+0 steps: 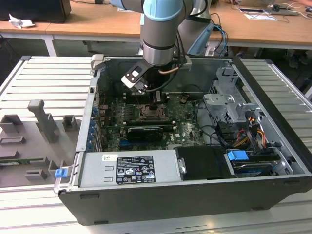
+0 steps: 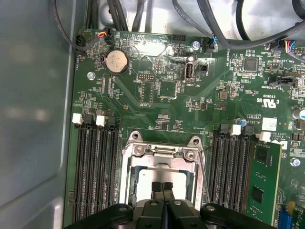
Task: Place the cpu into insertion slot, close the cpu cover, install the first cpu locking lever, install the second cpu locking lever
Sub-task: 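Install the first cpu locking lever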
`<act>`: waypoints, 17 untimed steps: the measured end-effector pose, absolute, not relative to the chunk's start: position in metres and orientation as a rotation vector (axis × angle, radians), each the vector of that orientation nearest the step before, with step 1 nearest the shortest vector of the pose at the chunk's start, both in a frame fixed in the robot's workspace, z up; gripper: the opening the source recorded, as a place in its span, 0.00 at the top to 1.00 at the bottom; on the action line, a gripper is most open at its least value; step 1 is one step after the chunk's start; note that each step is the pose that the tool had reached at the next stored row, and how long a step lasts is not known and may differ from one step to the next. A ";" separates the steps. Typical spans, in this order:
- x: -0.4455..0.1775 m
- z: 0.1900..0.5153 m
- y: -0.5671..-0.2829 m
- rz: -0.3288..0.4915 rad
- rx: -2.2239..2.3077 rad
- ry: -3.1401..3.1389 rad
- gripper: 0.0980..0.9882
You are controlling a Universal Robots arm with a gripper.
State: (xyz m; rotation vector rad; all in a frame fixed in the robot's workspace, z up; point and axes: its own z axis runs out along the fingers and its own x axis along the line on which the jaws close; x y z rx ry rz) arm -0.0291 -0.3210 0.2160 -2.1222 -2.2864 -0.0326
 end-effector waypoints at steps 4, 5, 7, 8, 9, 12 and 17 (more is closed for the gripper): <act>-0.029 0.219 -0.321 -0.032 -2.122 -2.287 0.99; -0.029 0.220 -0.321 -0.032 -2.122 -2.287 0.99; -0.029 0.223 -0.321 -0.031 -2.123 -2.287 0.99; -0.029 0.224 -0.321 -0.031 -2.123 -2.287 0.99; -0.029 0.225 -0.321 -0.031 -2.123 -2.287 0.99; -0.029 0.227 -0.321 -0.031 -2.123 -2.287 0.99; -0.029 0.230 -0.321 -0.031 -2.123 -2.287 0.99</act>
